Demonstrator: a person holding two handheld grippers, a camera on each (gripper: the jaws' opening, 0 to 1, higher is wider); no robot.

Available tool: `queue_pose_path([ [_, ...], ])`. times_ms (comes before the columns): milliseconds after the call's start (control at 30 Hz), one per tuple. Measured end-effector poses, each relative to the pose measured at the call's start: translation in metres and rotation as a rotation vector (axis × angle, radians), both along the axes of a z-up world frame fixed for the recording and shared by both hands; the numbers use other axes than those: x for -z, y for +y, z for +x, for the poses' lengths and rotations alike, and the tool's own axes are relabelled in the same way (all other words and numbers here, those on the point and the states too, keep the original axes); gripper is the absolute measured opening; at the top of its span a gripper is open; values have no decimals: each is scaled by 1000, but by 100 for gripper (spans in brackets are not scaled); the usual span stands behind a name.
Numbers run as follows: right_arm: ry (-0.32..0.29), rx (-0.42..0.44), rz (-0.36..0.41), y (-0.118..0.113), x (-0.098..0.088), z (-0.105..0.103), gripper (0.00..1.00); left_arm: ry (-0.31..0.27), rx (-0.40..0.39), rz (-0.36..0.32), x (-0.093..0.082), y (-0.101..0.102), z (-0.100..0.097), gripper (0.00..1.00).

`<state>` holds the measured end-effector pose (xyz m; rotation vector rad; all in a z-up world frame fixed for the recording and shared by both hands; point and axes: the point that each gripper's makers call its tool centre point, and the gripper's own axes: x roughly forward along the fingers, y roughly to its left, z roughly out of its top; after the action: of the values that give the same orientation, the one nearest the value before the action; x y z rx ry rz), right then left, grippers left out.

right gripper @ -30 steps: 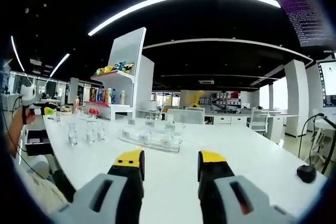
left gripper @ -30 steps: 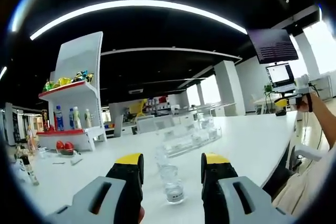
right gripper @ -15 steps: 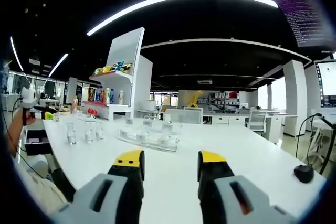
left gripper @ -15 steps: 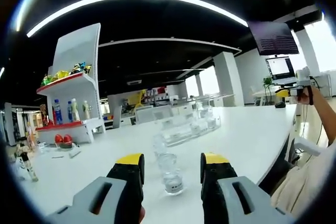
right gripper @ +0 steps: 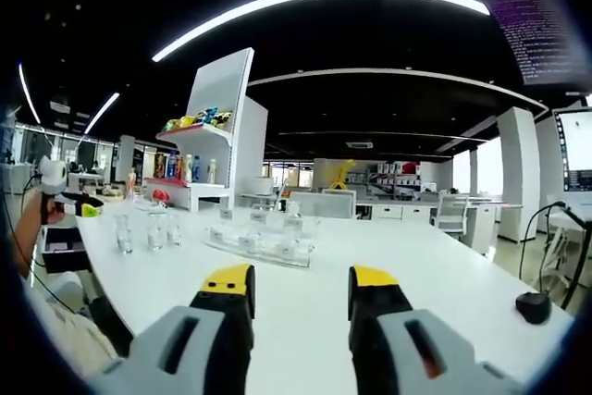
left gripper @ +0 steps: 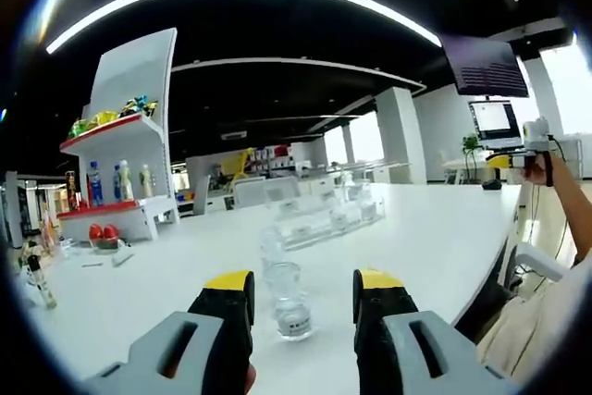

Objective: Identify the label on the chemical reagent bottle, grasp the chemical reagent bottle, and place it in the designated position on the reagent rack

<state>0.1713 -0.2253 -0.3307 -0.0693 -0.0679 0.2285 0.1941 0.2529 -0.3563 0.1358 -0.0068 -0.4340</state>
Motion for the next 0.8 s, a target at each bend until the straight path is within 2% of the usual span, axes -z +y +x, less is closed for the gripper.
queue_pose_path([
  [367, 16, -23, -22, 4, 3, -2, 40, 21, -30, -16, 7, 8, 5, 44],
  [600, 54, -92, -55, 13, 14, -5, 40, 25, -35, -13, 9, 10, 6, 44],
  [800, 83, -202, -67, 23, 24, -15, 40, 23, -38, -7, 9, 10, 6, 44],
])
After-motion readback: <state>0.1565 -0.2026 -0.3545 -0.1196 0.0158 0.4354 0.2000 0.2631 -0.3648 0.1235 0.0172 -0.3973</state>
